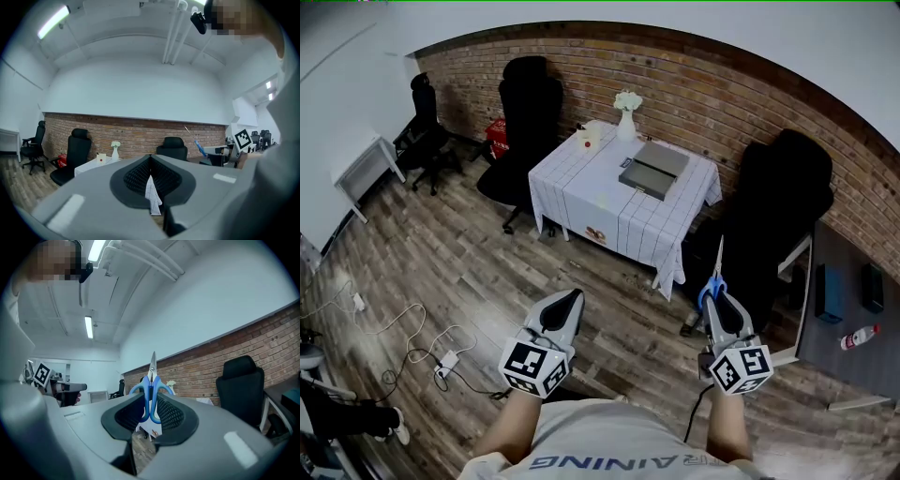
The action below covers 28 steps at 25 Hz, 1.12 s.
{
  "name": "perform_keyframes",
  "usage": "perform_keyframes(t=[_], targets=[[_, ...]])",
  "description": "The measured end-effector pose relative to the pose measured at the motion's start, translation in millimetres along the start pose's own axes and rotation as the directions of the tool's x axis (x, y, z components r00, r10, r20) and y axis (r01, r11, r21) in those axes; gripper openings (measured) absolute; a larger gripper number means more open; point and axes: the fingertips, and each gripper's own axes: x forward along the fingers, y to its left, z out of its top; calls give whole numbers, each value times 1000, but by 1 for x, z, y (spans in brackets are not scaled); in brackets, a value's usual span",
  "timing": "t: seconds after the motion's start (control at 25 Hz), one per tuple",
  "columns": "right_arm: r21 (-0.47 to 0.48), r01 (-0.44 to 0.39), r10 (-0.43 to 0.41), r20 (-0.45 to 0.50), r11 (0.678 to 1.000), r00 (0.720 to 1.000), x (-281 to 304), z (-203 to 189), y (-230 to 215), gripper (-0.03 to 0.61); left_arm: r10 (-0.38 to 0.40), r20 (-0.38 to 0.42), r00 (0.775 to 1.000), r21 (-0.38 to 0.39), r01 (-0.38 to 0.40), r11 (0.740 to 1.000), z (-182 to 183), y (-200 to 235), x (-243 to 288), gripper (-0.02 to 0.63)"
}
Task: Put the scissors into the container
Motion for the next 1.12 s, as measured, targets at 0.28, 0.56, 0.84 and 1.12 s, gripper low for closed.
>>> perform_keyframes(t=[0.28, 0.56, 0.84, 1.12], targets=[[30, 30, -30, -7, 999, 1000, 3, -3, -38, 101, -62, -26, 998, 13, 62, 998, 1, -23, 53, 0], [33, 77, -77, 11, 996, 997, 44, -5, -54, 101, -105, -38, 994, -13, 105, 994, -8, 10, 97, 0], [2, 145, -145, 2, 989, 989, 113, 5, -55, 101, -153, -24, 988, -28, 152, 988, -2, 74, 147, 0], [-20, 191, -191, 7, 981, 982, 181, 14, -42, 101, -203, 4, 979, -33, 203, 979, 13, 140, 192, 0]])
